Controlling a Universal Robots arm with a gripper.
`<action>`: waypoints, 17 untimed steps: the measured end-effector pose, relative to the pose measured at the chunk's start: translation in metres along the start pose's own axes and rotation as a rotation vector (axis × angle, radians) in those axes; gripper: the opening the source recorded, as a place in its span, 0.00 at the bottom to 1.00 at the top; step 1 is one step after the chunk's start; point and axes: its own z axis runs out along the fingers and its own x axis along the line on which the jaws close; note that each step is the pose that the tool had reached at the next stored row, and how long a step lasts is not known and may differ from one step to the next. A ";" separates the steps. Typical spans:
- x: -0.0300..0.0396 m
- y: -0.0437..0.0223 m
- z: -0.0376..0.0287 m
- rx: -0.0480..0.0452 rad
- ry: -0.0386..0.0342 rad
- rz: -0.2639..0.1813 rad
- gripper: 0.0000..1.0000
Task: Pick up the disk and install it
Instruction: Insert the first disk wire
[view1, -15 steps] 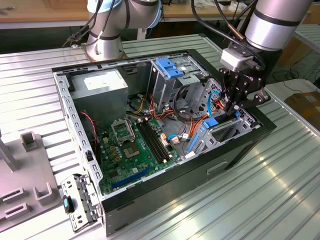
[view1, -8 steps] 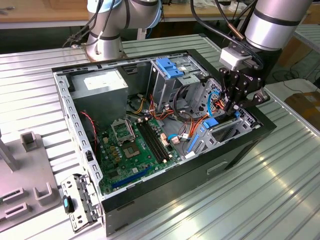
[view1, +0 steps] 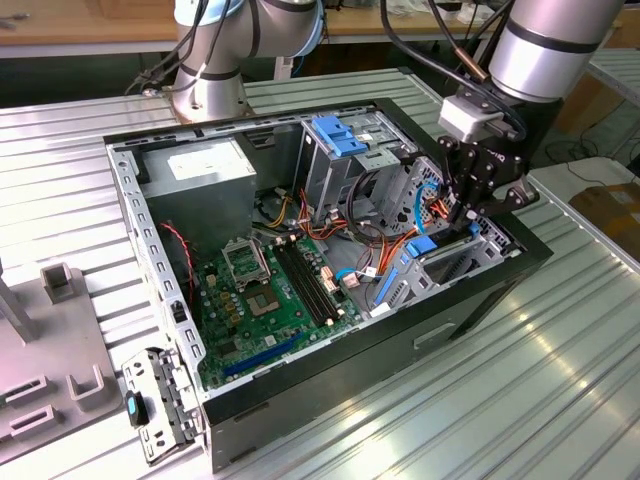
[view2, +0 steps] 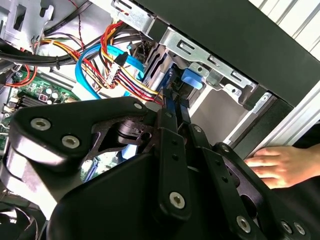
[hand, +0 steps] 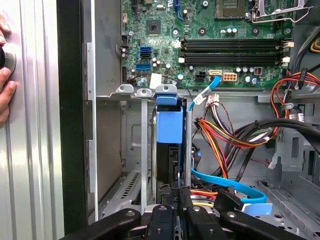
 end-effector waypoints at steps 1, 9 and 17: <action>-0.0003 0.0000 0.0003 0.0000 0.0001 0.000 0.17; -0.0010 0.0000 0.0003 0.0000 0.0000 0.000 0.17; -0.0021 0.0000 -0.0003 -0.0014 0.0010 0.015 0.17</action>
